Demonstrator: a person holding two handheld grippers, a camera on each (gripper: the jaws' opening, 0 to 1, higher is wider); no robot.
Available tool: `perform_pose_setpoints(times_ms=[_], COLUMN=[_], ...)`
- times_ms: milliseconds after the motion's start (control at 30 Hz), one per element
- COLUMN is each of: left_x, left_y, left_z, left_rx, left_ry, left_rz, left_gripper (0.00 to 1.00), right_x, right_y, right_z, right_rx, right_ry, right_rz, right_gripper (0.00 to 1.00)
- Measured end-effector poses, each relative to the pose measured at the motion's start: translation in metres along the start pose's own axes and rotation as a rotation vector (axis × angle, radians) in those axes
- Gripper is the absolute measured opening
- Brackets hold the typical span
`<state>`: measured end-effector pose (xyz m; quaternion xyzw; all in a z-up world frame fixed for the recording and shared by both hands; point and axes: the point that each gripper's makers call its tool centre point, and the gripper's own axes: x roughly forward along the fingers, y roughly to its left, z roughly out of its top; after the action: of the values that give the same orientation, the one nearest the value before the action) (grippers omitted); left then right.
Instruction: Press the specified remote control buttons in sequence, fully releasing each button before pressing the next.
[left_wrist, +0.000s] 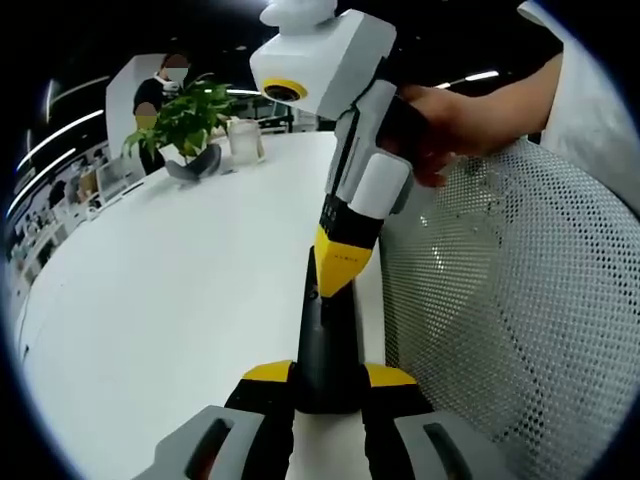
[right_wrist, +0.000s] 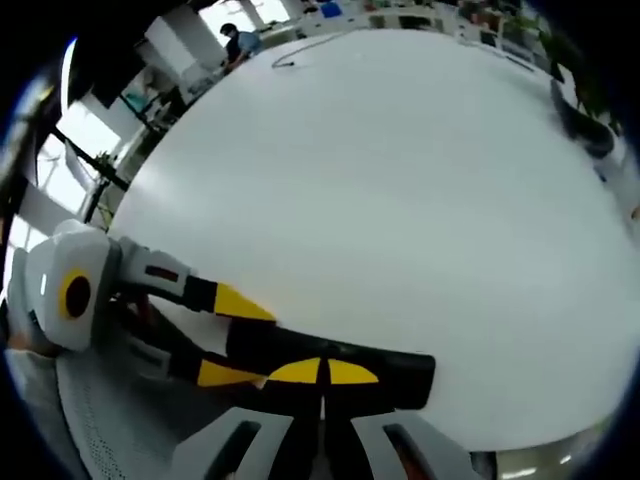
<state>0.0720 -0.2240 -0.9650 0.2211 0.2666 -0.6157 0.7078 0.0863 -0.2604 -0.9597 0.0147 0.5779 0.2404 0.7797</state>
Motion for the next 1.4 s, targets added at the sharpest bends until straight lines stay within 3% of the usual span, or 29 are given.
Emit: perform_pose_setpoints(times_ms=[267,400,700,867,1000,1400], left_x=[0.0,-0.001,-0.001,-0.001,-0.001,0.0], left_y=[-0.001,-0.001,-0.001,-0.001,-0.002,-0.005], left_z=[0.0,0.0,0.0,0.0,-0.001,0.0], left_rx=[0.0,0.0,0.004,0.005,0.004,0.001], left_ry=[-0.001,-0.004,-0.004,-0.007,-0.007,-0.014], left_rz=[0.004,0.004,0.002,0.001,0.0,-0.001], left_gripper=[0.25,0.25,0.25,0.25,0.25,0.25], right_x=[-0.002,-0.002,-0.003,-0.004,-0.004,-0.004], right_y=[0.0,0.002,-0.001,0.0,0.003,0.005], right_z=[-0.001,-0.001,-0.002,-0.006,-0.014,-0.02], right_rx=[0.042,0.02,0.13,0.145,0.174,0.168], right_ry=[-0.006,-0.004,0.018,0.039,0.098,0.122], right_rz=[0.013,0.005,0.057,0.048,0.075,0.066], right_gripper=[0.0,0.0,0.0,0.0,0.0,0.0])
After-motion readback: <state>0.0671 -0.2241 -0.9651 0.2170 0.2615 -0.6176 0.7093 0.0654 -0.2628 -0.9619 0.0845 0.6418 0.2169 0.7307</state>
